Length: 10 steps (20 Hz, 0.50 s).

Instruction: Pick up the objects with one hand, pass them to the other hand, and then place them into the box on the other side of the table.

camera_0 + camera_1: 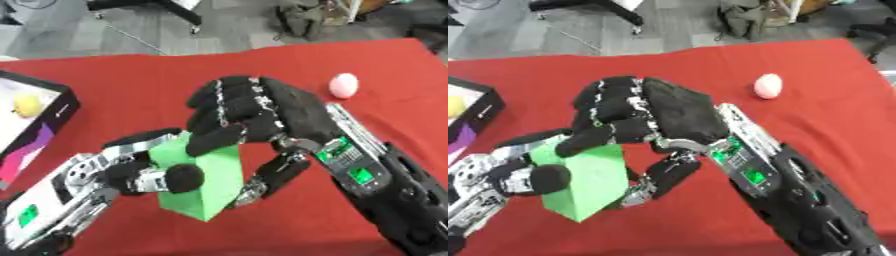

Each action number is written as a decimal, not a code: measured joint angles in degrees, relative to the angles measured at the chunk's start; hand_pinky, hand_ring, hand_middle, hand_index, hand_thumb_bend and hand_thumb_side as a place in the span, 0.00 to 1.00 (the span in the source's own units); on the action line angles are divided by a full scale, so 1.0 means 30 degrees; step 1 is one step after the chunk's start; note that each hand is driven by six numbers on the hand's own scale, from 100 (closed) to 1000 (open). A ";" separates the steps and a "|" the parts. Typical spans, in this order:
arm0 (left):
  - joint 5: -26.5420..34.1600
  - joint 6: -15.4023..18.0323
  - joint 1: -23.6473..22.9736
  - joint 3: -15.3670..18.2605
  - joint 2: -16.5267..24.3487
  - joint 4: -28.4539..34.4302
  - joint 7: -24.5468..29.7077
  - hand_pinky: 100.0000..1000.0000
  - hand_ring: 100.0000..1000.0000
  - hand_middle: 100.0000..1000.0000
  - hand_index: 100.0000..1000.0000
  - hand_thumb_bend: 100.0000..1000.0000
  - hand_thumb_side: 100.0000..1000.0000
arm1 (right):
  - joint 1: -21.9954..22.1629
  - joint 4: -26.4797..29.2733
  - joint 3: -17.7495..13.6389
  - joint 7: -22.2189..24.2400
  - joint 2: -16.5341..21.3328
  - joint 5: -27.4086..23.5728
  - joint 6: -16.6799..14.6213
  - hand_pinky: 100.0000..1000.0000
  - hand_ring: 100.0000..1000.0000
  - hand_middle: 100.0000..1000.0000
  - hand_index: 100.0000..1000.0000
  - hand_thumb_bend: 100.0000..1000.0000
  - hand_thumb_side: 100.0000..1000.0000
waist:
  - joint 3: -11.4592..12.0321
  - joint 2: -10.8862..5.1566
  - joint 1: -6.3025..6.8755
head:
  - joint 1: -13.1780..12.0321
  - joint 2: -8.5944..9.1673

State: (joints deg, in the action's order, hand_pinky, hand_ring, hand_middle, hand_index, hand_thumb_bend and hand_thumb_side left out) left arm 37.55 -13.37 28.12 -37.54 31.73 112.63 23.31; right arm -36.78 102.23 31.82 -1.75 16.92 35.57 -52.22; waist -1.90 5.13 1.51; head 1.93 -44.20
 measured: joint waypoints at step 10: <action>0.0271 -0.0717 -0.0360 -0.0346 0.0096 -0.0064 -0.1925 0.81 0.37 0.18 0.29 0.12 0.31 | 0.0173 -0.0620 -0.0191 0.1086 0.0002 0.2257 0.0033 0.78 0.81 0.84 0.99 0.50 0.31 | -0.0060 -0.0003 -0.0025 | 0.0002 -0.0001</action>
State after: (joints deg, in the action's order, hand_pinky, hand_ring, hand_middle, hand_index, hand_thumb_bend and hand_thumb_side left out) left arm 38.37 -15.52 27.04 -38.57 32.02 112.44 17.53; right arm -36.26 100.37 31.25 1.51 16.92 42.34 -52.13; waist -2.08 5.12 1.44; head 1.94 -44.20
